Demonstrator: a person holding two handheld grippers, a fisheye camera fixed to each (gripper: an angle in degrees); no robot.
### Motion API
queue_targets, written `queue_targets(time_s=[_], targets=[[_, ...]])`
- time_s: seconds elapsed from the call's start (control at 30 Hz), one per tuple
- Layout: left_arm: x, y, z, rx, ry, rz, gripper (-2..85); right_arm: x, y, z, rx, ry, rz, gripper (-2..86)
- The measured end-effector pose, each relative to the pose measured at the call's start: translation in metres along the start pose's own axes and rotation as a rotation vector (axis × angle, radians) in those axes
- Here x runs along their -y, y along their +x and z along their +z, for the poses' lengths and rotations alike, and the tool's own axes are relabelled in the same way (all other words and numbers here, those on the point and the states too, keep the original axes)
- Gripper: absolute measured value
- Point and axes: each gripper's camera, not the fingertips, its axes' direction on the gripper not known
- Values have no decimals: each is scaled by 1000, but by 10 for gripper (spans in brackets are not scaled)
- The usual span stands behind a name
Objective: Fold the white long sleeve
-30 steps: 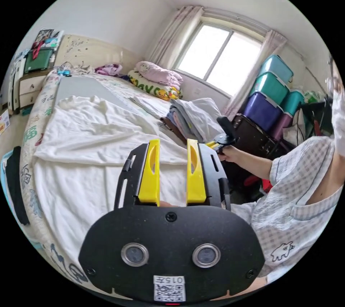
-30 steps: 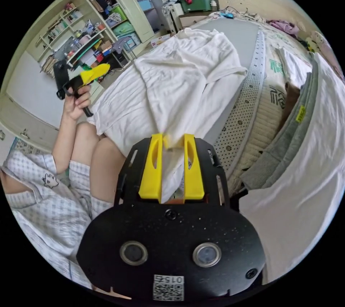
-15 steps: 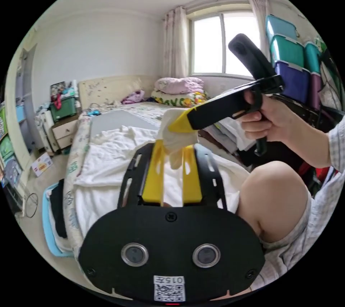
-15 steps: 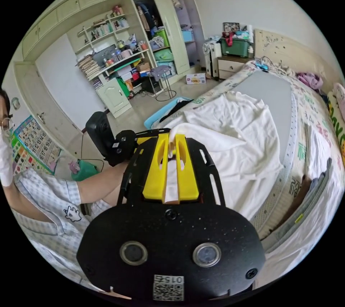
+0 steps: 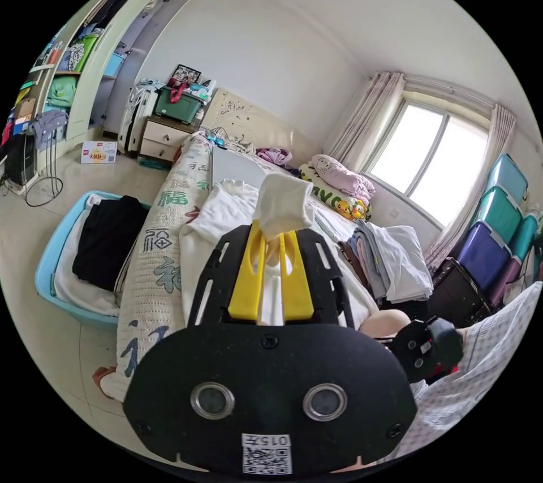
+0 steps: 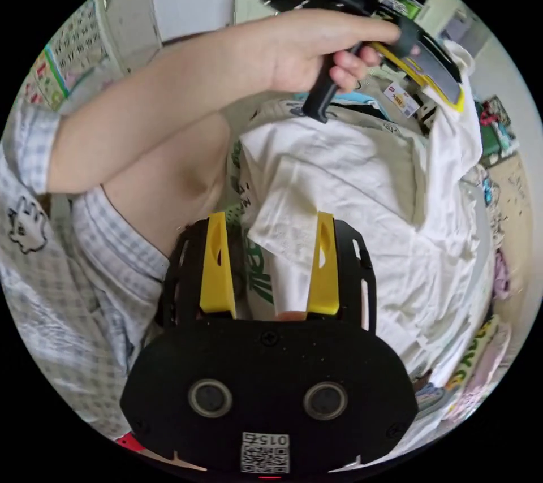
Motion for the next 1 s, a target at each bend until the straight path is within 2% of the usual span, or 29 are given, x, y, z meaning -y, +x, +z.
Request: queue_targets(time_s=[0.07, 0.13, 0.2, 0.37, 0.5, 0.57, 0.67, 0.73, 0.77, 0.8, 0.83, 0.9, 0.97, 1.0], targets=[[-1, 0, 4, 1, -16, 3, 16, 4, -13, 10, -107, -43, -36, 170], [0, 1, 11, -2, -31, 4, 18, 2, -20, 9, -265, -32, -49, 104], [0, 2, 15, -5, -31, 0, 18, -5, -12, -1, -274, 6, -23, 72], [-2, 0, 25, -19, -35, -25, 20, -38, 58, -49, -6, 161, 201, 60], [-4, 0, 33, -22, -45, -40, 20, -104, 162, -86, 328, 372, 492, 56], [-4, -1, 36, -32, -51, -46, 19, -144, 211, -104, 369, 437, 620, 52], [12, 0, 41, 14, -128, -16, 18, -222, 298, -157, 69, 376, 876, 49], [59, -2, 24, 223, -96, 89, 22, -292, 367, -215, -376, 239, 1098, 49], [74, -7, 18, 290, -72, 105, 24, -311, 382, -228, -491, 193, 1153, 50], [101, -28, 6, 438, -21, 87, 30, -348, 411, -248, -655, 94, 1283, 53], [124, -59, -4, 598, -5, -15, 38, -387, 433, -261, -731, 8, 1437, 57], [147, -104, -18, 744, -47, -187, 56, -428, 443, -277, -776, -3, 1600, 62], [158, -119, -24, 783, -54, -217, 71, -439, 435, -288, -772, 142, 1604, 64], [162, -116, -23, 762, -28, -181, 76, -432, 427, -288, -744, 255, 1531, 63]])
